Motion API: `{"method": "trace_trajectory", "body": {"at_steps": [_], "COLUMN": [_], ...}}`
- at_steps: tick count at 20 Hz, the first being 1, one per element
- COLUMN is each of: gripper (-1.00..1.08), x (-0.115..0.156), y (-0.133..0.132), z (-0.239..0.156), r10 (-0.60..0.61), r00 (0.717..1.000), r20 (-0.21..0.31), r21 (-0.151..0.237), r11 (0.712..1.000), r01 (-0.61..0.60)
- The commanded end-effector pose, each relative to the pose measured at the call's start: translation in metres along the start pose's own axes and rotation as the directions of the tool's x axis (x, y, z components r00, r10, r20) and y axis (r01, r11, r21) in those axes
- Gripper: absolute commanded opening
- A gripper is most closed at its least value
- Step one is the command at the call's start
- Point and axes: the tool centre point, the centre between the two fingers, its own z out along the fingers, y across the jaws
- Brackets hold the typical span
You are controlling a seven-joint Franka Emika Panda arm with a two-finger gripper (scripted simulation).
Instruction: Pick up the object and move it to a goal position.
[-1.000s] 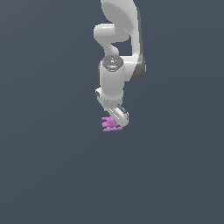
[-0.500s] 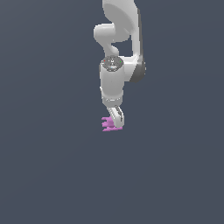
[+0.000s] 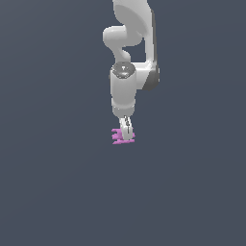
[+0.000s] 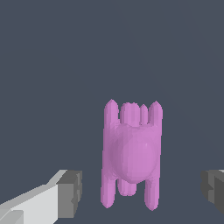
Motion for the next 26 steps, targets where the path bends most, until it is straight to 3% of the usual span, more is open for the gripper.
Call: {"method": "trace_trajectory", "body": {"at_steps": [1,10,25,26], "gripper": [1.0,1.0,1.0,-1.0], "x": [0.0,0.0,0.0,0.0], "y": [0.001,0.001,0.002,0.002], "z": [0.0,0.004,0.051,0.051], "r10": [0.025,0.038,0.043,0.043], "r00": [1.0,0.999,0.999,0.999], "r20": [0.0,0.0,0.0,0.0], "r21": [0.0,0.0,0.0,0.0], "r11": [1.0,0.999,0.999,0.999], "r01": [-0.025,-0.038,-0.043,-0.043]}}
